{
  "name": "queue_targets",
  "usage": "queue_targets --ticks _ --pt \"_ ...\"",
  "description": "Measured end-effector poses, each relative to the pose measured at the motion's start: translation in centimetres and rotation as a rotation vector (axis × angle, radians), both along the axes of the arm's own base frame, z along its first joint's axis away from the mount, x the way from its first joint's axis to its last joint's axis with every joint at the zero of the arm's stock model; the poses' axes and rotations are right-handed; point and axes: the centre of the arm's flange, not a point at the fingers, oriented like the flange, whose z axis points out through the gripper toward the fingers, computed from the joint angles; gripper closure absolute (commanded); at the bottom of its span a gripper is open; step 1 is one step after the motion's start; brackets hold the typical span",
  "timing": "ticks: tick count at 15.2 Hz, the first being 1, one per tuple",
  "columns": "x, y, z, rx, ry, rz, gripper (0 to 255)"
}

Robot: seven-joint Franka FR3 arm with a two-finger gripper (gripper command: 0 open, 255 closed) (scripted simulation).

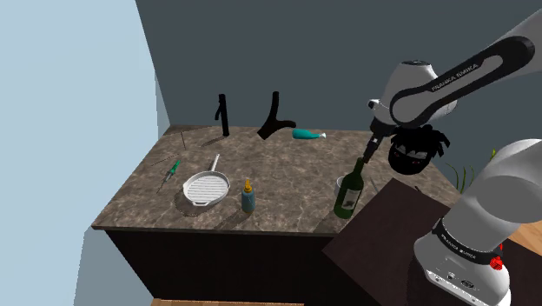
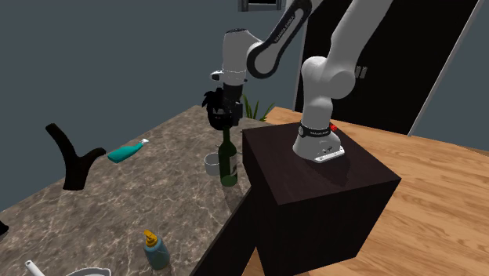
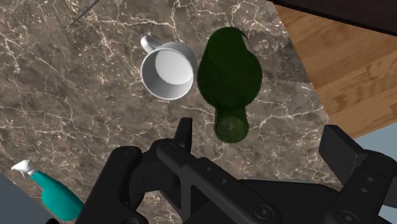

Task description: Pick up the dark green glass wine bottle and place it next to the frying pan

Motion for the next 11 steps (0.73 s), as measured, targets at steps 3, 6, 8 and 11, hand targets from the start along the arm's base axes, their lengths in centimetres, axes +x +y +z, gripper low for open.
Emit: queue_targets --ticks 3,6,8,11 --pt "0.4 -1.0 -2.6 -0.004 -0.015 0.018 0" --pt "0.5 -1.1 -4.5 -0.005 -0.018 0.021 0" --pt "0.7 -1.2 -5.4 -0.005 -0.018 0.021 0" --pt "0.8 -1.1 -6.6 -0.005 -0.019 0.021 0"
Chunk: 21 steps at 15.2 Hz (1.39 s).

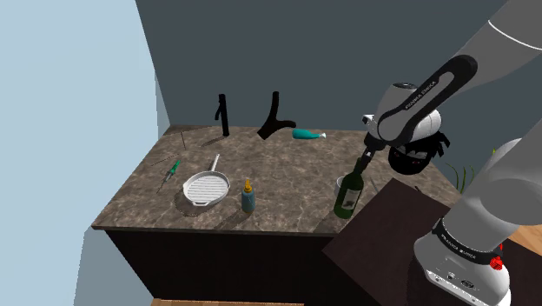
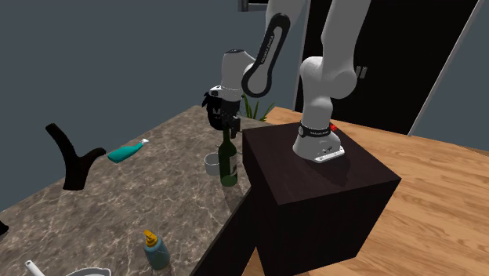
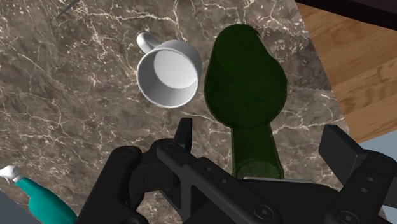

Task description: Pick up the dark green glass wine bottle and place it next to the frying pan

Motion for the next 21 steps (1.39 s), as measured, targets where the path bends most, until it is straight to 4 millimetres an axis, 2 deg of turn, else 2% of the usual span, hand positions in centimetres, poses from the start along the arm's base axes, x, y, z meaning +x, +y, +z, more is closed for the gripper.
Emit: queue_targets --ticks 5,6,16,21 --pt "0.0 0.0 -0.2 0.0 0.0 0.0 0" --pt "0.0 0.0 -0.2 0.0 0.0 0.0 255" --pt "0.0 0.0 -0.2 -0.001 -0.001 0.0 255" --pt "0.0 -0.1 1.9 0.0 -0.001 0.0 255"
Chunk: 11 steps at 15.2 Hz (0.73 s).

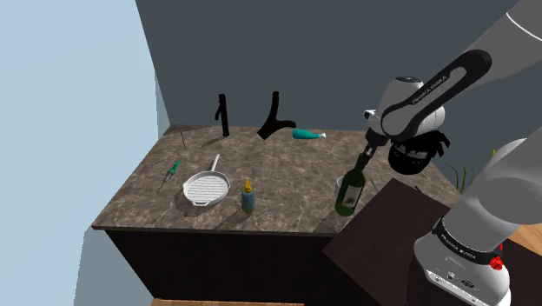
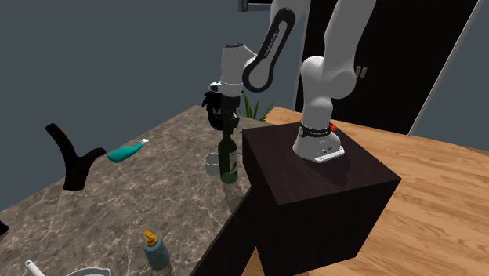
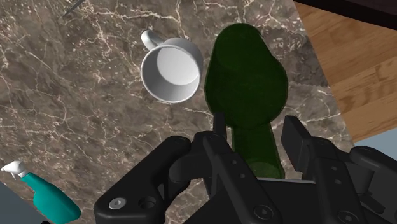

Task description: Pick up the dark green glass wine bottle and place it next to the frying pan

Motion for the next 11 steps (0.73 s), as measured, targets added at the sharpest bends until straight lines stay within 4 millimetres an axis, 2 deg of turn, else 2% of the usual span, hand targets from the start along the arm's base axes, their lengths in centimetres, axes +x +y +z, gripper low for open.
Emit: queue_targets --ticks 11 --pt "0.1 0.1 5.8 -0.001 0.0 0.0 255"
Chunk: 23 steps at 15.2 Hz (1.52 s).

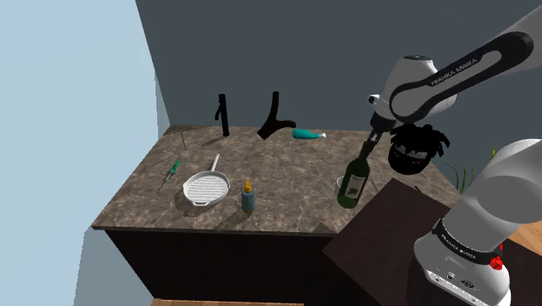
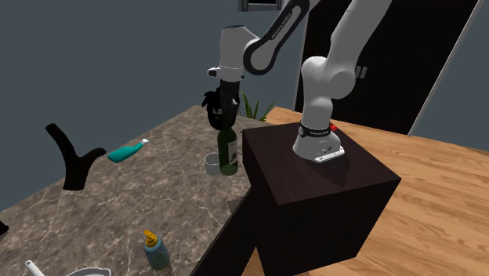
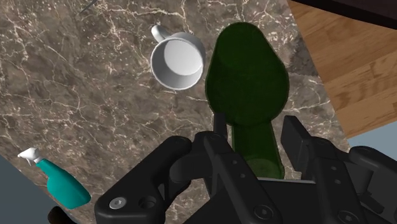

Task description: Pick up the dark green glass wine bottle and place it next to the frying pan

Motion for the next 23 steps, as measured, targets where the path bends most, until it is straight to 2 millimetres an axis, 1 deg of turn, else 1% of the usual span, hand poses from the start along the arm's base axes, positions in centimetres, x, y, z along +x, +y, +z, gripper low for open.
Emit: queue_targets --ticks 23 --pt "-0.1 -0.1 12.1 0.0 0.0 0.0 255"
